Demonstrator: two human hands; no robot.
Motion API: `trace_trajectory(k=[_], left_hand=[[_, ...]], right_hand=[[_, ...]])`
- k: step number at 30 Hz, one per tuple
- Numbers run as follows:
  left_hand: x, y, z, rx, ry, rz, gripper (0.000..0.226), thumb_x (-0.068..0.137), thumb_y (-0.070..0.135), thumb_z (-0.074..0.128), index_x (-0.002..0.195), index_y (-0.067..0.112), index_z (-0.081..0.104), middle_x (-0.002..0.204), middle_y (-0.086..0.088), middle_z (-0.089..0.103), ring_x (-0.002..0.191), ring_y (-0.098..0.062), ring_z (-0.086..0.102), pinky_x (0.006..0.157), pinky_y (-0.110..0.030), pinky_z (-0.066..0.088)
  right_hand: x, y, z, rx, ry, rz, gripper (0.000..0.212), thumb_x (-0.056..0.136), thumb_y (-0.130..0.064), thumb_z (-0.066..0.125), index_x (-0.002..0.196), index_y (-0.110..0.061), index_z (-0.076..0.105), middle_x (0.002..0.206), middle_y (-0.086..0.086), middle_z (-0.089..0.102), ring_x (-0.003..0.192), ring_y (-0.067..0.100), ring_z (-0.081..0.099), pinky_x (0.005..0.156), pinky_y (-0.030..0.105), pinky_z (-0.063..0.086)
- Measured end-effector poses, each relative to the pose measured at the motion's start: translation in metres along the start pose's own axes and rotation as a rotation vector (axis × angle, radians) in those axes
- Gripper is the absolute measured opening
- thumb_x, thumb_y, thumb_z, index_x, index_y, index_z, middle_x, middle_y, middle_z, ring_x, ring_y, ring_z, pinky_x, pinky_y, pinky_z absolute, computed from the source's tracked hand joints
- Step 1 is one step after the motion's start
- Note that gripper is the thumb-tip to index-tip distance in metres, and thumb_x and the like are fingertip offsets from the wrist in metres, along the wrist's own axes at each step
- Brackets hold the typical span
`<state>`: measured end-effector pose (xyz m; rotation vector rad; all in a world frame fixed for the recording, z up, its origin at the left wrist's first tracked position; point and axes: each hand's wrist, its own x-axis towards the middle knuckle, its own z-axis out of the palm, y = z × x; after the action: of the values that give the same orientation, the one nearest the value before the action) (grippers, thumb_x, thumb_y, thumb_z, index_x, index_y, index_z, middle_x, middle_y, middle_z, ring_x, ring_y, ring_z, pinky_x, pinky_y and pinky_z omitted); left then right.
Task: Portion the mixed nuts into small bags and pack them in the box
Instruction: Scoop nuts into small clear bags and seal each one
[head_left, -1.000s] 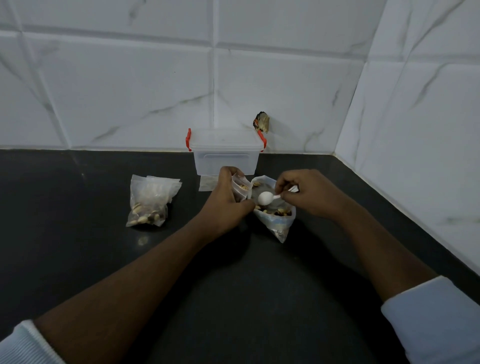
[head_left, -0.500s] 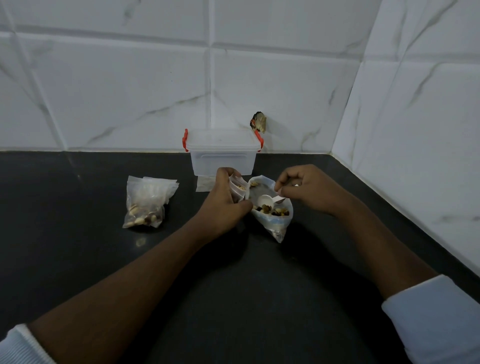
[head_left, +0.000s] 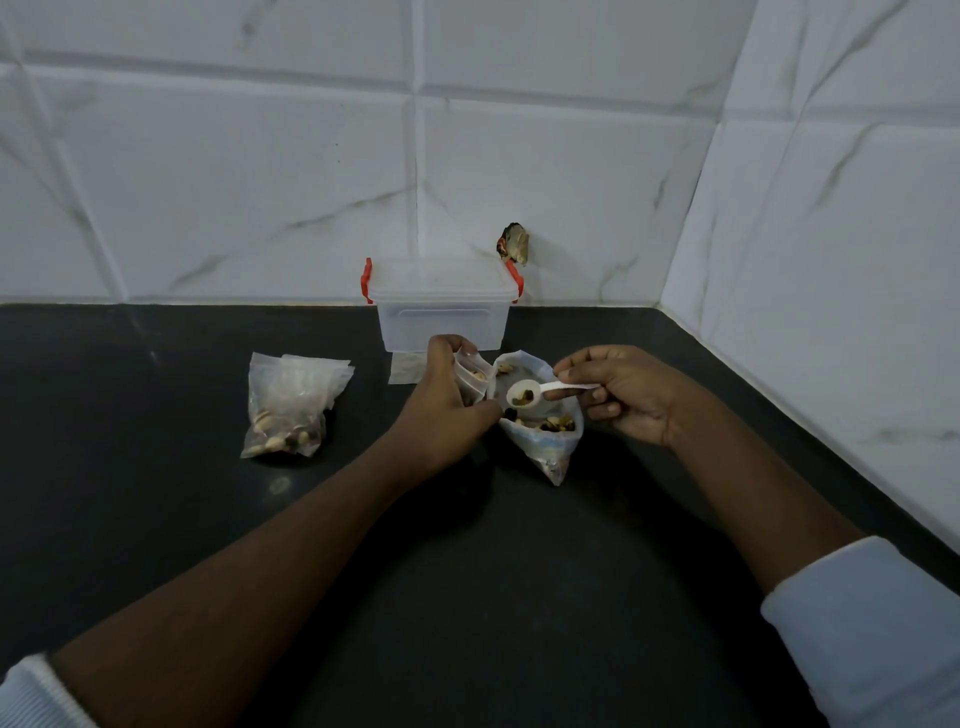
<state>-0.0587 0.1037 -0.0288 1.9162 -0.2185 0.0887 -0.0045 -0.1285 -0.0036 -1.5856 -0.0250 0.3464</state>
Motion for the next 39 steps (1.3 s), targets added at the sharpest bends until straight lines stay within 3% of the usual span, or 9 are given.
trace_trajectory(k=[5, 9, 14, 20, 24, 30, 34, 37, 39], left_hand=[[-0.001, -0.001, -0.001, -0.008, -0.007, 0.012, 0.066, 0.091, 0.014, 0.073, 0.134, 0.036, 0.029, 0.12, 0.009, 0.053, 0.109, -0.019, 0.063, 0.089, -0.039, 0.06], [0.0, -0.004, -0.001, -0.02, -0.023, 0.016, 0.066, 0.09, 0.014, 0.074, 0.131, 0.039, 0.029, 0.122, 0.002, 0.058, 0.103, -0.023, 0.068, 0.082, -0.038, 0.062], [0.0, -0.006, 0.0, -0.03, -0.004, 0.054, 0.065, 0.088, 0.014, 0.075, 0.132, 0.036, 0.032, 0.122, 0.002, 0.061, 0.109, -0.016, 0.066, 0.094, -0.046, 0.059], [0.002, -0.008, 0.001, -0.022, -0.007, 0.072, 0.07, 0.088, 0.015, 0.076, 0.135, 0.036, 0.029, 0.131, 0.003, 0.054, 0.118, -0.018, 0.06, 0.099, -0.043, 0.056], [0.002, -0.007, 0.0, -0.035, 0.0, 0.082, 0.066, 0.089, 0.016, 0.076, 0.133, 0.035, 0.031, 0.124, 0.006, 0.056, 0.109, -0.013, 0.064, 0.092, -0.036, 0.059], [-0.001, -0.003, 0.001, -0.018, 0.049, 0.1, 0.062, 0.088, 0.022, 0.078, 0.131, 0.032, 0.033, 0.117, 0.009, 0.056, 0.107, -0.011, 0.063, 0.086, -0.028, 0.056], [0.0, -0.001, 0.001, -0.08, 0.009, 0.085, 0.058, 0.09, 0.031, 0.076, 0.127, 0.036, 0.031, 0.114, -0.001, 0.06, 0.088, -0.014, 0.065, 0.065, -0.022, 0.052], [-0.004, 0.001, 0.003, -0.211, -0.066, 0.076, 0.043, 0.098, 0.039, 0.066, 0.122, 0.032, 0.032, 0.087, -0.006, 0.06, 0.062, -0.015, 0.055, 0.051, -0.027, 0.045], [-0.005, 0.003, 0.002, -0.275, -0.081, 0.08, 0.039, 0.099, 0.052, 0.056, 0.119, 0.028, 0.032, 0.078, -0.009, 0.055, 0.06, -0.027, 0.048, 0.049, -0.035, 0.043]], right_hand=[[-0.005, -0.007, 0.001, 0.065, -0.031, -0.161, 0.009, 0.096, 0.002, 0.061, 0.097, -0.003, 0.068, 0.094, 0.026, 0.069, 0.048, 0.005, 0.039, 0.04, 0.017, 0.029], [-0.014, -0.013, 0.018, 0.074, -0.08, -0.343, 0.011, 0.097, 0.002, 0.061, 0.098, -0.005, 0.069, 0.083, 0.013, 0.061, 0.054, 0.01, 0.044, 0.046, 0.02, 0.033], [-0.024, -0.013, 0.033, -0.309, -0.074, -0.544, 0.007, 0.095, -0.003, 0.069, 0.102, -0.005, 0.07, 0.098, 0.018, 0.075, 0.065, 0.019, 0.056, 0.058, 0.029, 0.05], [-0.025, -0.012, 0.033, -0.372, -0.083, -0.599, 0.014, 0.093, 0.001, 0.071, 0.106, -0.004, 0.068, 0.102, 0.009, 0.079, 0.089, 0.027, 0.072, 0.069, 0.033, 0.059], [-0.024, -0.016, 0.024, -0.387, 0.018, -0.65, 0.013, 0.093, -0.003, 0.072, 0.104, -0.009, 0.069, 0.1, 0.002, 0.08, 0.089, 0.015, 0.074, 0.072, 0.032, 0.061], [-0.01, -0.009, -0.003, -1.015, 0.158, -0.557, 0.015, 0.089, -0.017, 0.075, 0.094, -0.03, 0.069, 0.093, -0.012, 0.073, 0.09, 0.002, 0.068, 0.076, 0.028, 0.054], [-0.009, -0.007, 0.0, -1.185, 0.109, -0.461, 0.015, 0.092, -0.017, 0.07, 0.097, -0.031, 0.067, 0.098, -0.011, 0.071, 0.095, 0.006, 0.067, 0.077, 0.022, 0.051], [-0.018, -0.013, 0.015, -1.122, 0.147, -0.574, 0.006, 0.097, -0.033, 0.067, 0.102, -0.033, 0.068, 0.096, -0.014, 0.071, 0.093, 0.004, 0.067, 0.087, 0.036, 0.055], [-0.032, -0.018, 0.033, -0.845, 0.027, -0.62, 0.011, 0.099, -0.038, 0.065, 0.106, -0.03, 0.069, 0.095, -0.011, 0.074, 0.09, 0.004, 0.07, 0.083, 0.032, 0.058]])
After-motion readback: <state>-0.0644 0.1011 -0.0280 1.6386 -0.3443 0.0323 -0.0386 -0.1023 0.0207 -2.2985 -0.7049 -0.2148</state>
